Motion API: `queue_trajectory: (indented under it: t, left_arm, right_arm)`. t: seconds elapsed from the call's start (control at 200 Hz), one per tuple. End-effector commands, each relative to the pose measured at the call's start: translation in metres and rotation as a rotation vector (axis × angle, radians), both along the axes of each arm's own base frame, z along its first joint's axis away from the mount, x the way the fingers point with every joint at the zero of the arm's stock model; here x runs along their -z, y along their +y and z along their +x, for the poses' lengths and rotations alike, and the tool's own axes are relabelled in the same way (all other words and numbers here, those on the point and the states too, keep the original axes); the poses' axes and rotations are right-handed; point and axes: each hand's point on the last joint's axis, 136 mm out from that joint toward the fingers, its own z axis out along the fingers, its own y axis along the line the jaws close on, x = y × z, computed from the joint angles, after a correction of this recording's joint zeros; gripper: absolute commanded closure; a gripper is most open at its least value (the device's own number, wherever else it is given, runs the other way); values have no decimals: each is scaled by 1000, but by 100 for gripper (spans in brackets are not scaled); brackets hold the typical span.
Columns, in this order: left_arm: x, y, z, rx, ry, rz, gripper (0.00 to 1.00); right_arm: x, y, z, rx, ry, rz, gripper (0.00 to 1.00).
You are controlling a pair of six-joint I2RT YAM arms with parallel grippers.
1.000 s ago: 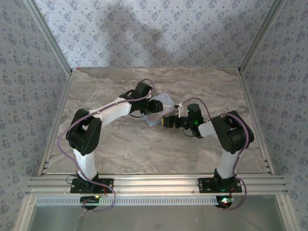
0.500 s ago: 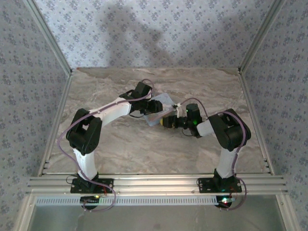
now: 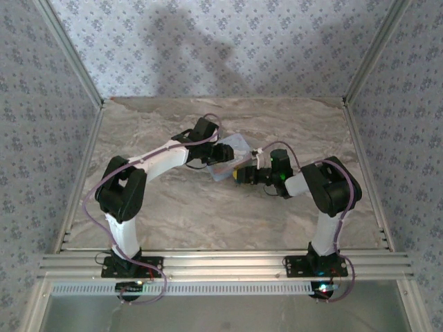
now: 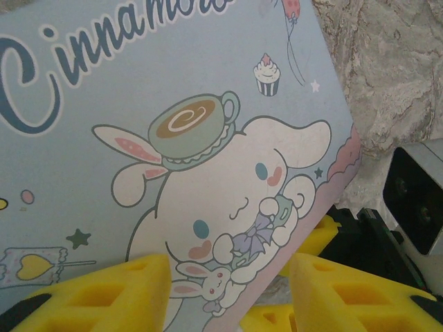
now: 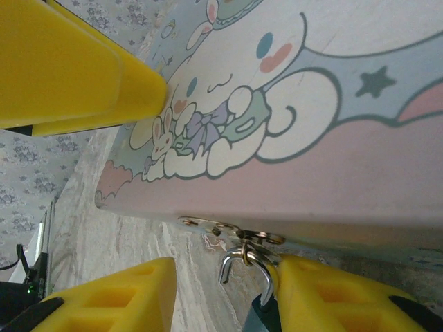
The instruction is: Unlock a padlock with a key
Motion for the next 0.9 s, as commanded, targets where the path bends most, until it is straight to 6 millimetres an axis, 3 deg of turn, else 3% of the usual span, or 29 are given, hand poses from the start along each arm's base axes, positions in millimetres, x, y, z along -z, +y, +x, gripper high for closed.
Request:
queue_trajectory:
  t: [0.0, 0.894]
  left_arm:
    - [14, 9, -1, -6, 21, 48, 51]
    - [16, 12, -2, -15, 21, 58, 51]
  right_arm:
    - [-1, 1, -5, -29, 2, 24, 59]
    - [9, -6, -9, -20, 32, 0, 83]
